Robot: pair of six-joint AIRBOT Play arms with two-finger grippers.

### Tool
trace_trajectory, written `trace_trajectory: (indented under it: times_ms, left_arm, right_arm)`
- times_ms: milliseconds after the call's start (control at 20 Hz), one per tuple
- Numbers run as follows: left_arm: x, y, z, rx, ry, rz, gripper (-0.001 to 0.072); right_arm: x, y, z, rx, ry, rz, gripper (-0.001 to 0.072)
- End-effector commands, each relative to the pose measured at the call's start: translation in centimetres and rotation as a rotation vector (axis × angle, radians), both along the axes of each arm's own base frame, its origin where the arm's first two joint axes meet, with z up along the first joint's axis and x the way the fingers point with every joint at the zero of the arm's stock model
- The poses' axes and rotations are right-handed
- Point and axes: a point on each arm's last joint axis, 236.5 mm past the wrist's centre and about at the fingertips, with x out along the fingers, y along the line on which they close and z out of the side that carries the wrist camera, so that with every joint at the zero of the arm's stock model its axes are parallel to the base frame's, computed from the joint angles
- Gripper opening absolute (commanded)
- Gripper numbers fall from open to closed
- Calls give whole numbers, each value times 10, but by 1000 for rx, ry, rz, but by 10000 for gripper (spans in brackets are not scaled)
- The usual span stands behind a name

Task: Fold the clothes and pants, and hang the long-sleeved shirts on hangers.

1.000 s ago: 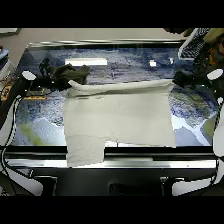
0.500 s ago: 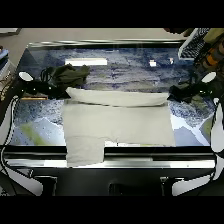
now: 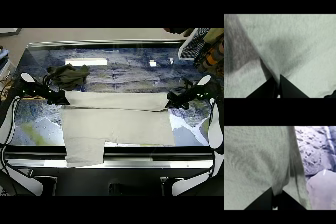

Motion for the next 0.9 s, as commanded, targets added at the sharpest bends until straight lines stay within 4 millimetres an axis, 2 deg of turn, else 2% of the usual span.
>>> trace_trajectory:
  times_ms: [0,50,150,200,250,350,500,600,700,850]
  left_arm:
    - [-7,1,-8,2,38,-12,33]
    - [-7,0,-10,1,43,-13,143]
    - [-8,1,-12,1,55,-5,523]
    - [-9,3,-10,0,56,-4,552]
    - [-10,9,-6,7,54,-1,552]
    - [-19,29,8,42,58,1,552]
    - [-39,61,39,58,59,90,552]
    - [-74,80,45,64,89,164,552]
    - [-124,87,35,50,150,256,552]
    - [-194,72,9,22,278,366,549]
  right_arm:
    - [-9,-1,-10,-5,51,14,52]
    - [-11,-4,-15,-18,63,17,115]
    - [-19,-15,-22,-65,100,24,311]
    - [-25,-23,-23,-100,127,17,396]
    - [-33,-32,-23,-140,161,20,489]
    - [-50,-47,-12,-206,202,59,507]
    - [-57,-64,23,-233,108,54,514]
    - [-74,-74,39,-201,39,-6,514]
    - [-99,-67,46,-91,-16,-77,514]
    - [-116,-42,55,40,-122,-161,514]
